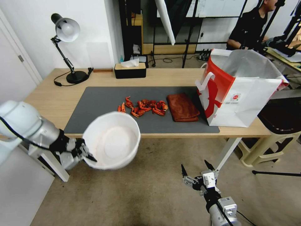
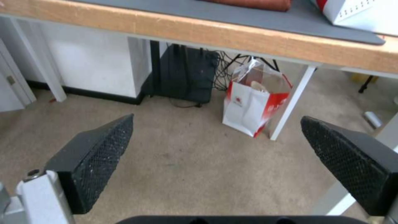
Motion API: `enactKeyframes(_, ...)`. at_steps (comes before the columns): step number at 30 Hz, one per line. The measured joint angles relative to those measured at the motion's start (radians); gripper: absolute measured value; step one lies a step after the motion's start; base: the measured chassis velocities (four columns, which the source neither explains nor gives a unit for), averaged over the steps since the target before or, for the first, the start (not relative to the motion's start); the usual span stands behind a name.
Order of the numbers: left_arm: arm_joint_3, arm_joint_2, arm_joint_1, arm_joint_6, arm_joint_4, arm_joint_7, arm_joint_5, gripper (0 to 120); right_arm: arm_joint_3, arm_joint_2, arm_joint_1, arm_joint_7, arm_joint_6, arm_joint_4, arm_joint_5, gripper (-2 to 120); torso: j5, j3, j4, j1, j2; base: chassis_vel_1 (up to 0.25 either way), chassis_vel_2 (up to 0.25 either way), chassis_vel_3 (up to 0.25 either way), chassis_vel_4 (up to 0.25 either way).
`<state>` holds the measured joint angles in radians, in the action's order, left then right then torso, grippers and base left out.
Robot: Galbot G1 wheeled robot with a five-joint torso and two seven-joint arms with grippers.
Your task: Sweep shrimp from table into container with towel, then put container into takeout bag.
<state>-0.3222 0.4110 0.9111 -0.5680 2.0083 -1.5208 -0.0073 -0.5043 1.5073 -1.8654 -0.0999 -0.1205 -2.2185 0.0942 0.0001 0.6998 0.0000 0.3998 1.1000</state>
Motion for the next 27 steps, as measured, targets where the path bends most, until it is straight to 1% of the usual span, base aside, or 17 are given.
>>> enactKeyframes(2, 0.012, 0.009, 0.016, -0.017, 0.005, -0.008, 0.036, 0, -0.001, 0.0, 0.0, 0.001, -0.001, -0.007, 0.0, 100, 0.0, 0.0, 0.0, 0.0, 0.0, 0.0, 0.0, 0.0, 0.0)
enactKeyframes(3, 0.012, 0.009, 0.016, -0.017, 0.005, -0.008, 0.036, 0, -0.001, 0.0, 0.0, 0.001, -0.001, -0.007, 0.0, 100, 0.0, 0.0, 0.0, 0.0, 0.0, 0.0, 0.0, 0.0, 0.0)
enactKeyframes(5, 0.019, 0.016, 0.032, -0.038, 0.012, -0.009, 0.067, 0, -0.003, 0.0, 0.0, 0.002, -0.002, -0.012, -0.001, 100, 0.0, 0.0, 0.0, 0.0, 0.0, 0.0, 0.0, 0.0, 0.0)
enactKeyframes(7, 0.026, 0.022, 0.053, -0.041, 0.021, -0.009, 0.09, 0, -0.007, -0.001, -0.002, 0.002, -0.002, -0.015, -0.005, 100, 0.0001, 0.0, 0.0, 0.0, 0.0, 0.0, 0.0, 0.0, 0.0)
enactKeyframes(9, 0.03, 0.026, 0.06, -0.041, 0.021, -0.009, 0.098, 0, -0.009, -0.001, -0.002, 0.002, -0.002, -0.016, -0.006, 100, 0.0001, 0.0, 0.0001, 0.0, 0.0, 0.0, 0.0, 0.0, 0.0)
enactKeyframes(11, 0.043, 0.043, 0.076, -0.047, 0.016, -0.009, 0.128, 0, -0.013, -0.002, -0.003, 0.002, -0.003, -0.021, -0.01, 100, 0.0001, 0.0, 0.0, 0.0, 0.0, 0.0, 0.0, 0.0, 0.0)
enactKeyframes(12, 0.043, 0.043, 0.076, -0.047, 0.016, -0.009, 0.128, 0, -0.013, -0.002, -0.003, 0.002, -0.003, -0.021, -0.01, 100, 0.0001, 0.0, 0.0, 0.0, 0.0, 0.0, 0.0, 0.0, 0.0)
enactKeyframes(15, 0.059, 0.08, 0.105, -0.063, -0.016, -0.009, 0.18, 0, -0.017, -0.006, -0.002, 0.003, -0.009, -0.033, -0.016, 100, 0.0001, 0.0, 0.0, 0.0, 0.0, 0.0, 0.0, 0.0, 0.0)
enactKeyframes(16, 0.059, 0.08, 0.105, -0.063, -0.016, -0.009, 0.18, 0, -0.017, -0.006, -0.002, 0.003, -0.009, -0.033, -0.016, 100, 0.0001, 0.0, 0.0, 0.0, 0.0, 0.0, 0.0, 0.0, 0.0)
enactKeyframes(18, 0.067, 0.108, 0.114, -0.079, -0.047, -0.009, 0.213, 0, -0.018, -0.012, 0.001, 0.003, -0.015, -0.04, -0.02, 100, 0.0, 0.0, 0.0001, 0.0, 0.0, 0.0, 0.0, 0.0, 0.0)
enactKeyframes(19, 0.068, 0.122, 0.115, -0.086, -0.06, -0.008, 0.226, 0, -0.018, -0.015, 0.002, 0.003, -0.017, -0.042, -0.022, 100, 0.0, 0.0, 0.0, 0.0, 0.0, 0.0, 0.0, 0.0, 0.0)
enactKeyframes(20, 0.068, 0.122, 0.115, -0.086, -0.06, -0.008, 0.226, 0, -0.018, -0.015, 0.002, 0.003, -0.017, -0.042, -0.022, 100, 0.0, 0.0, 0.0, 0.0, 0.0, 0.0, 0.0, 0.0, 0.0)
enactKeyframes(23, 0.073, 0.158, 0.115, -0.096, -0.087, 0.0, 0.263, 0, -0.019, -0.022, 0.005, 0.003, -0.025, -0.054, -0.031, 100, 0.0001, 0.0, 0.0, 0.0, 0.0, 0.0, 0.0, 0.0, 0.0)
enactKeyframes(24, 0.073, 0.158, 0.115, -0.096, -0.087, 0.0, 0.263, 0, -0.019, -0.022, 0.005, 0.003, -0.025, -0.054, -0.031, 100, 0.0001, 0.0, 0.0, 0.0, 0.0, 0.0, 0.0, 0.0, 0.0)
enactKeyframes(27, 0.093, 0.193, 0.098, -0.095, -0.12, 0.011, 0.28, 0, -0.023, -0.024, 0.003, 0.003, -0.032, -0.078, -0.039, 100, 0.0001, 0.0, 0.0, 0.0, 0.0, 0.0, 0.0, 0.0, 0.0)
